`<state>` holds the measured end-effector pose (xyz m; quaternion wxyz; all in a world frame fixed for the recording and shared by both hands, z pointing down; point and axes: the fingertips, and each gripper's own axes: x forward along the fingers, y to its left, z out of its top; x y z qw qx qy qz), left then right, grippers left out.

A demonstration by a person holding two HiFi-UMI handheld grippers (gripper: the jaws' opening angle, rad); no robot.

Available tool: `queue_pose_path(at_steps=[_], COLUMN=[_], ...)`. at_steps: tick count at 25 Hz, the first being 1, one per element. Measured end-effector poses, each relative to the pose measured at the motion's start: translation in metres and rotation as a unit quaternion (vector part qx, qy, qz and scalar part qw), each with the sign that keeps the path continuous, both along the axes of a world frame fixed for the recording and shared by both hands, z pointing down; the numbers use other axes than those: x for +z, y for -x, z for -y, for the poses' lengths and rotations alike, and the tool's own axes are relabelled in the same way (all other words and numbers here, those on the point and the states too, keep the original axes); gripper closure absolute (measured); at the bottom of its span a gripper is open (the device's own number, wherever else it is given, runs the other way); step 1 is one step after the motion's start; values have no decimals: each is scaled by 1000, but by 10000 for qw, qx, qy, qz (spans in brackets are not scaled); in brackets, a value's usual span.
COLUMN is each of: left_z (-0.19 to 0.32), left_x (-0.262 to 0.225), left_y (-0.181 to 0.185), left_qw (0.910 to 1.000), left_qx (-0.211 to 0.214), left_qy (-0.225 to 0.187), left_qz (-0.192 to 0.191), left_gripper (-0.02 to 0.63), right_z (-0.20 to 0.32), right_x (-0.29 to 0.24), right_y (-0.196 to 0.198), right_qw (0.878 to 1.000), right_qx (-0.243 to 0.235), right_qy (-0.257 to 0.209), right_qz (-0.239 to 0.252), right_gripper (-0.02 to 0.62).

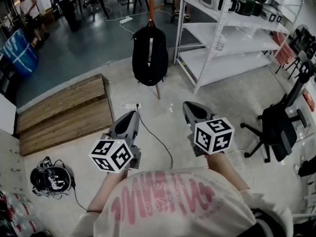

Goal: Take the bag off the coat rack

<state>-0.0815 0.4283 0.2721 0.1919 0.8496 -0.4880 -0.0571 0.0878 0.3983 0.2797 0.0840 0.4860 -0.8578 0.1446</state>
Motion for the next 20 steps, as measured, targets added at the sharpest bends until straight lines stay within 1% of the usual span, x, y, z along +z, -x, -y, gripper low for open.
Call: queue_pose_path(at_steps=[5,13,17,20], left_z=[1,-3,-16,-23], left_x=[3,12,30,47], left_y=[-12,-37,-56,-62], left_qw=[10000,9997,9994,9986], left_qx=[-34,-224,-299,-368], left_qy=[10,63,189,372], left_qz=[5,-58,-62,-42], left_gripper=[601,601,601,601], right_z=[3,4,-3,-5], right_x=[4,14,27,41], right_y=[-11,-35,-50,-57], right_qw=[10000,9996,9992,9989], right_qx=[-52,-242,-356,-375], right_qy=[16,82,170,291], right_qz=[-9,-84,-70,13], right_gripper=[589,589,589,589])
